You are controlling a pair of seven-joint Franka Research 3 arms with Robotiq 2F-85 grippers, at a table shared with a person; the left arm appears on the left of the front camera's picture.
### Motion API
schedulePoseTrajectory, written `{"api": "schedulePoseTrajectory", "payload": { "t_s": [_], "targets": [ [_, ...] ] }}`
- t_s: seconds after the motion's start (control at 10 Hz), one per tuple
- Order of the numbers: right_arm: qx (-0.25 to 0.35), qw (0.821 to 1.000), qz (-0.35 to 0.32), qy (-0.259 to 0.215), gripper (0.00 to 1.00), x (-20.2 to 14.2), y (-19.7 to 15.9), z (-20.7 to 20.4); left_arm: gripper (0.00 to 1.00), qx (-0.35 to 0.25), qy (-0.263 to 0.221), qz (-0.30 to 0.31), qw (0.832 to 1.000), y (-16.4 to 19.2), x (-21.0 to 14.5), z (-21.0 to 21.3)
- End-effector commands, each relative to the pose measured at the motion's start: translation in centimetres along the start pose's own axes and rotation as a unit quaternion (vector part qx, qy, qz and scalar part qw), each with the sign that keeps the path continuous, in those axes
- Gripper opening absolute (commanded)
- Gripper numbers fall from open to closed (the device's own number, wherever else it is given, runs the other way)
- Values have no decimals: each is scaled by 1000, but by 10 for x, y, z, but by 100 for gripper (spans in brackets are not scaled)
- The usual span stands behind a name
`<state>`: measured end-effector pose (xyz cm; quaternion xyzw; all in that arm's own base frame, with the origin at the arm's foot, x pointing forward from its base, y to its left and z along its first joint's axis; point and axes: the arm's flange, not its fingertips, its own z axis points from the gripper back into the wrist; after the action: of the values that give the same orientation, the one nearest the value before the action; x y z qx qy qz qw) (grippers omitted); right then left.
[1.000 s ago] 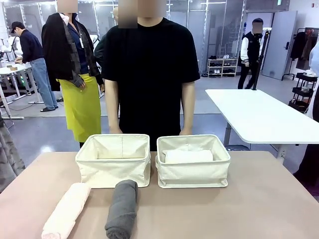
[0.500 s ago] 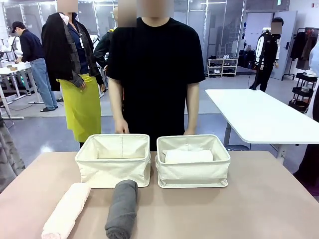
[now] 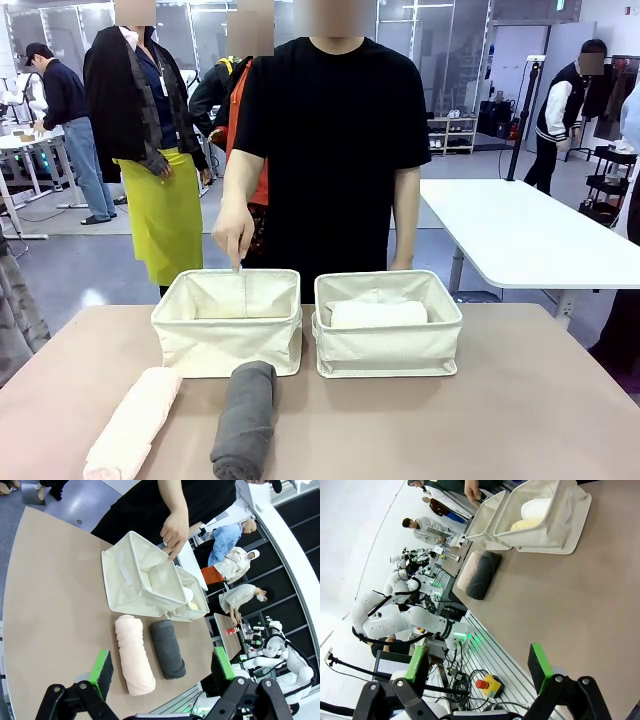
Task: Divide the towels into two baskets.
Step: Pick up one hotel-folded towel from the bottom of the table and place it in the Fabric basket indicated by the person.
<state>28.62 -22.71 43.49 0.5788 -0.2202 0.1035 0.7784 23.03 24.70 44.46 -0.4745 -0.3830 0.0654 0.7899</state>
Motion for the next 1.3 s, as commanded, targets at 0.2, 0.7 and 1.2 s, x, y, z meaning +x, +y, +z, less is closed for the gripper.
{"api": "schedulePoseTrajectory", "payload": {
  "t_s": [0.2,0.7,1.2],
  "targets": [
    [7,1000,7,-10,100,-2,4,-3,100,-9,-6,-3,1000,0,1,2],
    [7,1000,7,-10,100,-2,4,-3,100,-9,-6,-3,1000,0,1,2],
    [7,1000,7,-10,100,-2,4,-3,100,0,0,0,1000,0,0,0]
  ]
}}
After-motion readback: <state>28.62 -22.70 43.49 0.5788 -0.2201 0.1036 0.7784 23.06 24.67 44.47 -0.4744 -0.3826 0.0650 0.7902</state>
